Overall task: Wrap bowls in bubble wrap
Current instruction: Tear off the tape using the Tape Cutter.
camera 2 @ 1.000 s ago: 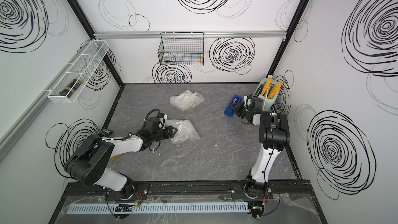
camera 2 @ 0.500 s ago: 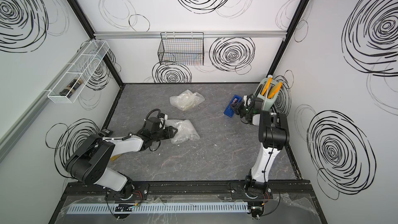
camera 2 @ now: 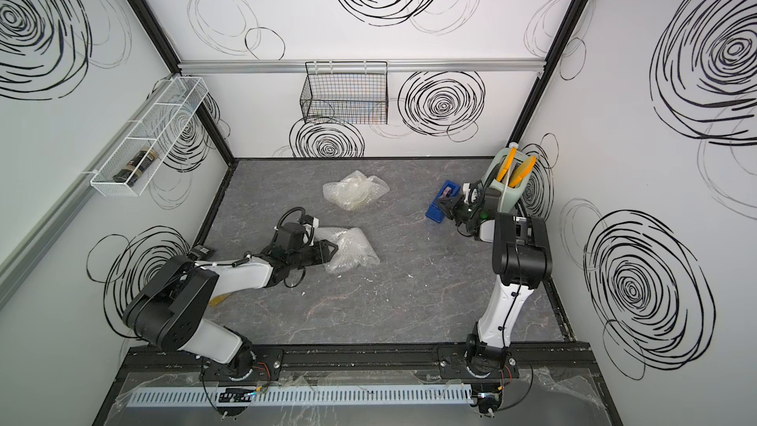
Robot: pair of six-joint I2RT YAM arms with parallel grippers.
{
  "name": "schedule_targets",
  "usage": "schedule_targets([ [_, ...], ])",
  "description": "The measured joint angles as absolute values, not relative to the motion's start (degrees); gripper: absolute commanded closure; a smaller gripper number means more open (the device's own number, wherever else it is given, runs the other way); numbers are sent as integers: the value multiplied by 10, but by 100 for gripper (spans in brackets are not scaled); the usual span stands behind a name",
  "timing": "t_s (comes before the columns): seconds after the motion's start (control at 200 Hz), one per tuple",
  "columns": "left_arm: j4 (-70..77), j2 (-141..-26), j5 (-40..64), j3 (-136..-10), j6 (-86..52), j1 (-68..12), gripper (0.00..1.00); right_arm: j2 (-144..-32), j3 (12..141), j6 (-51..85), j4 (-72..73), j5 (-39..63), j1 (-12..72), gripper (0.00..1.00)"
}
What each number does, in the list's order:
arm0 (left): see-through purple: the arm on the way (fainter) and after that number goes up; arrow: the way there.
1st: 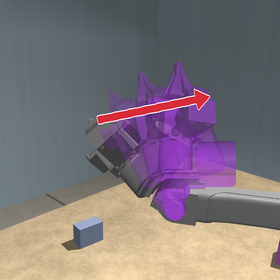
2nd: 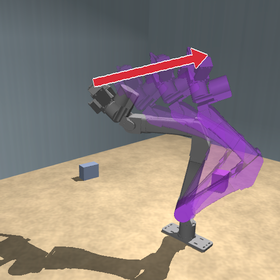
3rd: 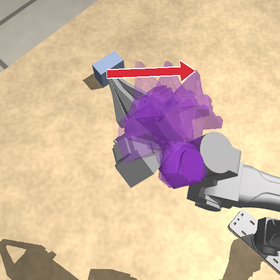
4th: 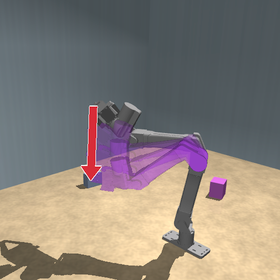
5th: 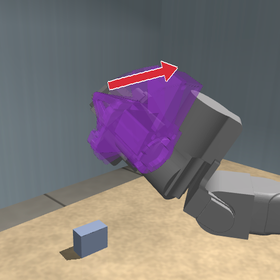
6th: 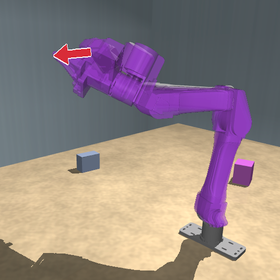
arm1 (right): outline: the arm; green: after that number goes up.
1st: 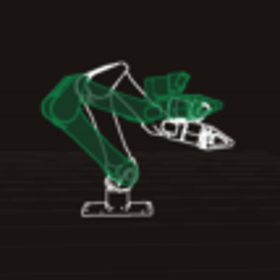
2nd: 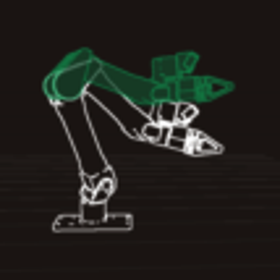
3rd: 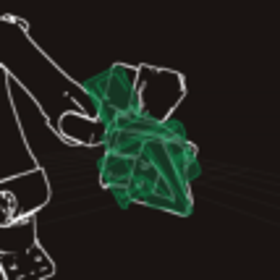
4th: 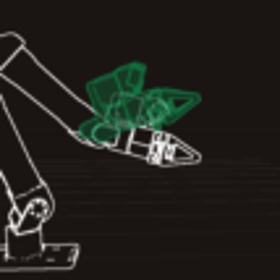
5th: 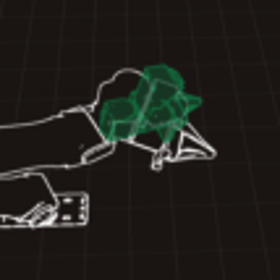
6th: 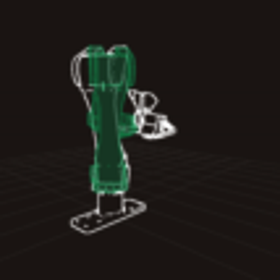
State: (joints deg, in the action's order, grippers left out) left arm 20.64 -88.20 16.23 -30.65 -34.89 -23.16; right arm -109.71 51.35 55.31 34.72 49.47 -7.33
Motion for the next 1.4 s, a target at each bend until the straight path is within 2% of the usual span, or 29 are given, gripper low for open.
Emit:
schedule_targets([
  [0.76, 203, -882, 162, -307, -349, -232, 48, -965, 410, 513, 296, 475, -20, 100],
  [1.021, 203, -882, 162, -307, -349, -232, 48, -974, 390, 480, 281, 447, -11, 100],
  [1.401, 202, -882, 162, -307, -349, -233, 48, -1049, 394, 445, 293, 394, -10, 100],
])
